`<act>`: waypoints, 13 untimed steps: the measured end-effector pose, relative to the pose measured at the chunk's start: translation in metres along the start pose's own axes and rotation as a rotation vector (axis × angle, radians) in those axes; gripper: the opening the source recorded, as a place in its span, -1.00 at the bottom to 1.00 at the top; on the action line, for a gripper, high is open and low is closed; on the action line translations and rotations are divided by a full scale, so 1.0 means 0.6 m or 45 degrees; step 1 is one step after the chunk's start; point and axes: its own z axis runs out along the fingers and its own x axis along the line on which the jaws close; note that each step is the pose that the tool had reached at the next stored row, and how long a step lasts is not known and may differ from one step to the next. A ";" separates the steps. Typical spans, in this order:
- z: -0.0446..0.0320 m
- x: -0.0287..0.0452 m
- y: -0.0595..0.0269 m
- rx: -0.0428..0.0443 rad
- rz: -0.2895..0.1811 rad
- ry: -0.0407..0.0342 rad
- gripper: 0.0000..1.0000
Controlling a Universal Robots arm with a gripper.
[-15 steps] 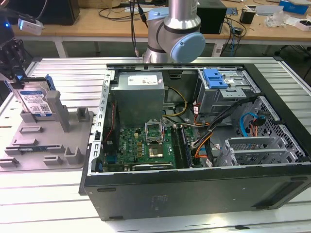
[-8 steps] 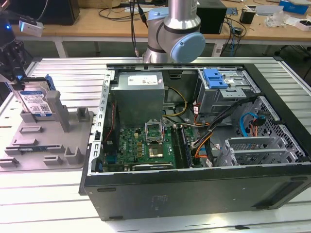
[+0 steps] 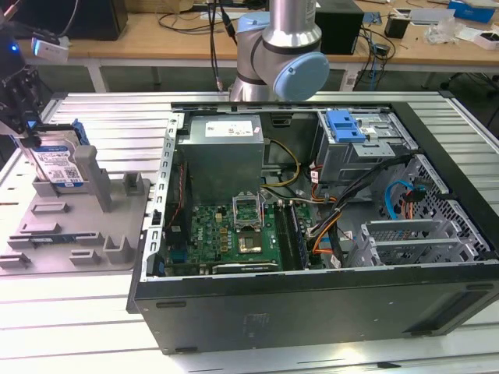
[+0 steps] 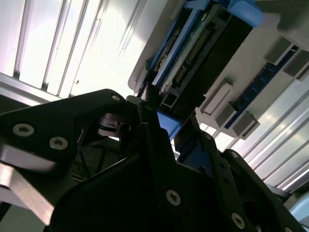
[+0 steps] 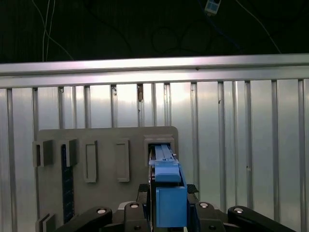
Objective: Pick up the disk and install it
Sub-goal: 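Pick up the disk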
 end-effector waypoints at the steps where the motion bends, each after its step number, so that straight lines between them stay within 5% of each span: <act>1: 0.001 0.000 0.000 0.000 0.000 0.0000 -0.22; 13: 0.010 0.000 0.001 0.000 0.000 -0.0001 -0.22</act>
